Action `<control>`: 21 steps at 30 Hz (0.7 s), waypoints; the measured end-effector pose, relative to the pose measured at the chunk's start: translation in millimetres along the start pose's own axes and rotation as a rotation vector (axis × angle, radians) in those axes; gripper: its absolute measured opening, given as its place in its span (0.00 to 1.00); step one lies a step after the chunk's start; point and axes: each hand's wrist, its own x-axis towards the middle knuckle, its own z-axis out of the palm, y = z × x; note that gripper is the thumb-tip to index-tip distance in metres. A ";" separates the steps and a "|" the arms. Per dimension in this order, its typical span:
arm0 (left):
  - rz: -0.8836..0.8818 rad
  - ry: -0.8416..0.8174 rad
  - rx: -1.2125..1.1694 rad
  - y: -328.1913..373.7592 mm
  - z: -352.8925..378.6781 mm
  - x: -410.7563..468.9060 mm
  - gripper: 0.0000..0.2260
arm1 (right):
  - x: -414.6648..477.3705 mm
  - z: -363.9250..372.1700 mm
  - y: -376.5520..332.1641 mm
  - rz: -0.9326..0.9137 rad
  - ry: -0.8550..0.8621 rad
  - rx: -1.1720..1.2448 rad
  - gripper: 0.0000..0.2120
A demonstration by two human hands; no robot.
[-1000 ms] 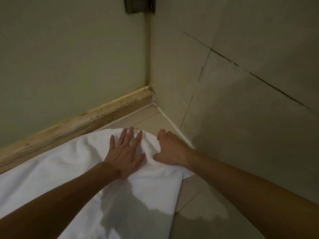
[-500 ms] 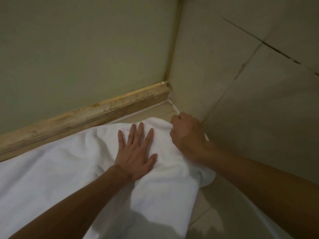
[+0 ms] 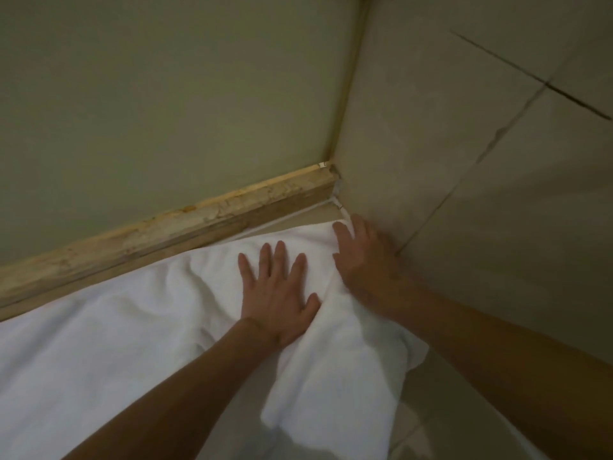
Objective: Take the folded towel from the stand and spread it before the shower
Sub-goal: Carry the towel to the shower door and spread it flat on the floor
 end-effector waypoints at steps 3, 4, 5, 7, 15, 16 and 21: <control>0.026 0.045 -0.027 4.8 -2.2 10.1 0.35 | -3.1 5.6 -10.4 0.028 -0.028 0.053 0.27; 0.032 0.055 -0.036 5.9 -2.2 13.6 0.35 | -4.7 7.9 -15.1 0.013 -0.046 0.053 0.28; 0.033 0.059 -0.043 6.6 -1.7 17.0 0.34 | -7.0 10.2 -19.9 0.006 -0.072 0.056 0.28; 0.018 0.054 -0.048 6.5 0.6 22.4 0.32 | -10.9 14.0 -27.5 0.009 -0.132 0.052 0.30; -0.064 -0.052 0.032 8.3 3.5 31.1 0.39 | -18.9 1.6 -46.7 -0.042 -0.097 0.072 0.35; -0.080 -0.066 0.042 9.1 2.6 32.6 0.40 | -22.3 2.3 -51.3 -0.017 -0.130 0.096 0.35; -0.146 -0.039 0.029 13.2 1.0 32.8 0.34 | -8.5 8.9 -45.4 0.209 -0.346 0.287 0.34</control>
